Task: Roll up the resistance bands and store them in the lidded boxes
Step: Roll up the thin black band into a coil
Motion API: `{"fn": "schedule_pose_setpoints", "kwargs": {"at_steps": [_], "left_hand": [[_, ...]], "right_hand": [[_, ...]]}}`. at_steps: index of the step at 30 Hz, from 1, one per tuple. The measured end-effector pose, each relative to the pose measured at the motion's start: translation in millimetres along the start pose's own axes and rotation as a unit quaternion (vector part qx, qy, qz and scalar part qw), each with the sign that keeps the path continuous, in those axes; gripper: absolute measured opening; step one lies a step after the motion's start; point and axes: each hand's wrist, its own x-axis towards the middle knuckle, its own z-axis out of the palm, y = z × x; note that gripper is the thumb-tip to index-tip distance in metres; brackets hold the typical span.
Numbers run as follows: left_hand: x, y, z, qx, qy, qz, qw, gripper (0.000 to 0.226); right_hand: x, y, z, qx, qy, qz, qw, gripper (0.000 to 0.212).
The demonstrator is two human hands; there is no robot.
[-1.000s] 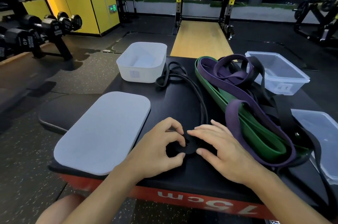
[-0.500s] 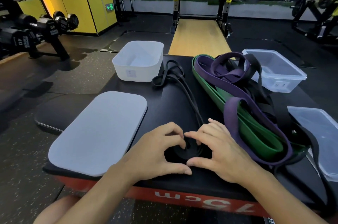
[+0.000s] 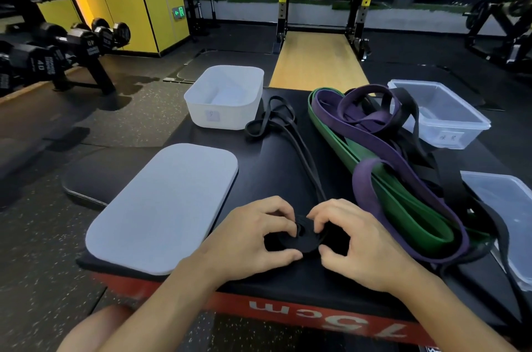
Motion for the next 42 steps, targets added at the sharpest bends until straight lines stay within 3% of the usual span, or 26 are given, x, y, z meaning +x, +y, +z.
{"fn": "schedule_pose_setpoints", "kwargs": {"at_steps": [7,13,16,25,34,39,42], "left_hand": [[1.9,0.1,-0.2,-0.005,-0.002,-0.004,1.0,0.026],[-0.4,1.7,-1.5,-0.011,-0.002,-0.015,1.0,0.027],[-1.7,5.7,-3.6,-0.036,-0.002,-0.035,0.999,0.042],[-2.5,0.9,1.5,0.024,0.019,-0.044,0.999,0.041],[1.7,-0.2,-0.4,-0.004,-0.035,-0.029,0.999,0.052],[5.6,-1.1,0.1,-0.035,-0.024,-0.03,0.999,0.039],[3.6,1.0,-2.0,-0.053,-0.019,-0.032,0.998,0.048]], "right_hand": [[1.0,6.4,4.1,0.02,0.036,-0.019,0.999,0.01],[4.4,7.9,6.9,0.008,0.0,-0.001,1.0,0.017],[4.9,6.8,6.1,0.008,0.013,-0.005,1.0,0.025],[3.7,5.7,3.5,-0.009,0.034,-0.017,0.999,0.03],[5.3,3.6,4.1,-0.063,0.035,-0.019,0.997,0.033],[5.4,1.6,3.9,-0.077,0.03,-0.023,0.996,0.039],[3.4,-0.6,3.2,-0.067,0.016,-0.019,0.997,0.045]]}}
